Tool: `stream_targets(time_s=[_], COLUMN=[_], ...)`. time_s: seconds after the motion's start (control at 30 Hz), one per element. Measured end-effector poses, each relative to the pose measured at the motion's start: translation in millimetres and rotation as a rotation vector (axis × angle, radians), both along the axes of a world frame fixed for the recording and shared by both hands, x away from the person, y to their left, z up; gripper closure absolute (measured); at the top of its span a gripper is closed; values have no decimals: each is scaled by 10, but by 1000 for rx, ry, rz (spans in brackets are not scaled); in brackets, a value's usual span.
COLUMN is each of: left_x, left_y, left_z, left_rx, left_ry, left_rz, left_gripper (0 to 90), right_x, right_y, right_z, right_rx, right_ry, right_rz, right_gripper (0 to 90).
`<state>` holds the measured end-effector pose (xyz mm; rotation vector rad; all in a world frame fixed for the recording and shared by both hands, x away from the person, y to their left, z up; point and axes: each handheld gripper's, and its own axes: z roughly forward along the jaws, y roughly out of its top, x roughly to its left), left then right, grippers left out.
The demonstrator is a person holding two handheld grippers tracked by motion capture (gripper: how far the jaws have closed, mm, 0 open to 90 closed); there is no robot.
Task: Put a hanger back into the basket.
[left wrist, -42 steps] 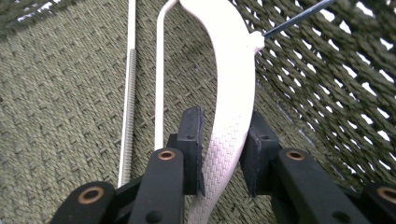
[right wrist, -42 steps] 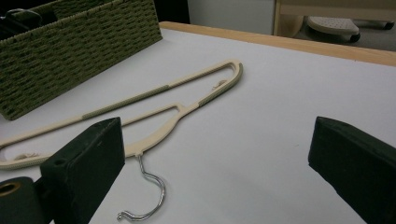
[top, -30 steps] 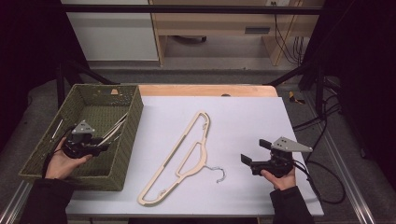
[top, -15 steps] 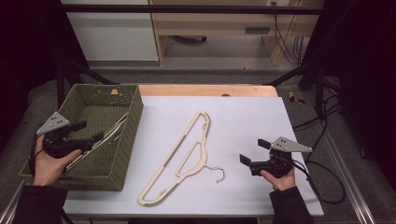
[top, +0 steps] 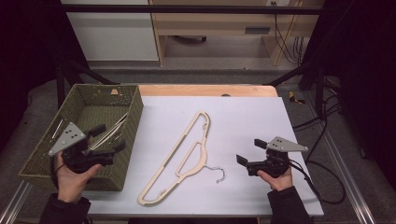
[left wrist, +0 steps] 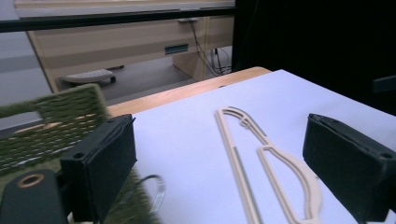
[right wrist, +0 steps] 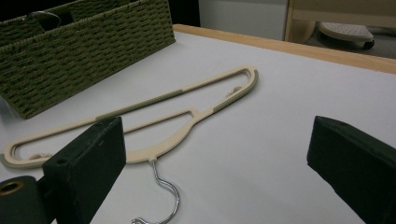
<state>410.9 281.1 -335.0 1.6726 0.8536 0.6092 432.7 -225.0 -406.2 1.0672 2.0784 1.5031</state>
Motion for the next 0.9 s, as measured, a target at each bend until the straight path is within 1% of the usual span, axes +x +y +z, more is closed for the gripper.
stream_targets(time_s=[0.1, 0.13, 0.17, 0.2, 0.27, 0.33, 0.37, 0.4, 0.43, 0.47, 0.53, 0.6, 0.63, 0.7, 0.73, 0.77, 0.8, 0.83, 0.9], left_x=[-31, -31, -41, -61, -74, -88, -88, -91, -91, -100, -89, -71, -61, -42, -33, -33, -24, -24, -20], left_y=[-167, -167, -219, -308, -391, -452, -452, -493, -493, -523, -550, -577, -595, -628, -637, -637, -655, -655, -681], left_z=[-91, -91, -123, -191, -260, -322, -322, -388, -388, -464, -530, -594, -627, -686, -709, -709, -750, -750, -793], left_rx=[6, 6, 5, 3, 8, 19, 19, 18, 18, 23, 27, 27, 35, 48, 52, 52, 55, 55, 64], left_ry=[2, 2, 3, 14, 23, 22, 22, 50, 50, 59, 75, 95, 107, 117, 130, 130, 140, 140, 152], left_rz=[-26, -26, -32, -53, -71, -79, -79, -101, -101, -107, -116, -125, -133, -142, -147, -147, -146, -146, -158], left_gripper=[91, 91, 91, 91, 90, 94, 94, 91, 91, 93, 94, 93, 92, 88, 88, 87, 87, 87, 86], right_x=[11, 11, 17, 21, 26, 36, 36, 50, 60, 71, 93, 115, 126, 141, 150, 150, 166, 174, 189], right_y=[30, 30, 42, 74, 110, 152, 152, 196, 217, 237, 283, 326, 342, 382, 397, 397, 432, 448, 481], right_z=[-2, -2, -4, -6, -12, -25, -25, -47, -59, -73, -100, -126, -136, -154, -164, -164, -188, -200, -226], right_rx=[-1, -1, -2, -5, -10, -11, -11, -25, -32, -37, -30, -35, -45, -49, -54, -54, -54, -59, -65], right_ry=[1, 1, -2, -2, 1, 7, 7, 14, 18, 22, 37, 47, 46, 54, 54, 54, 64, 68, 72], right_rz=[11, 11, 14, 22, 30, 42, 42, 53, 61, 68, 82, 87, 94, 102, 106, 106, 114, 114, 116], right_gripper=[51, 51, 52, 53, 53, 53, 53, 54, 54, 56, 59, 62, 64, 64, 65, 65, 68, 71, 88])
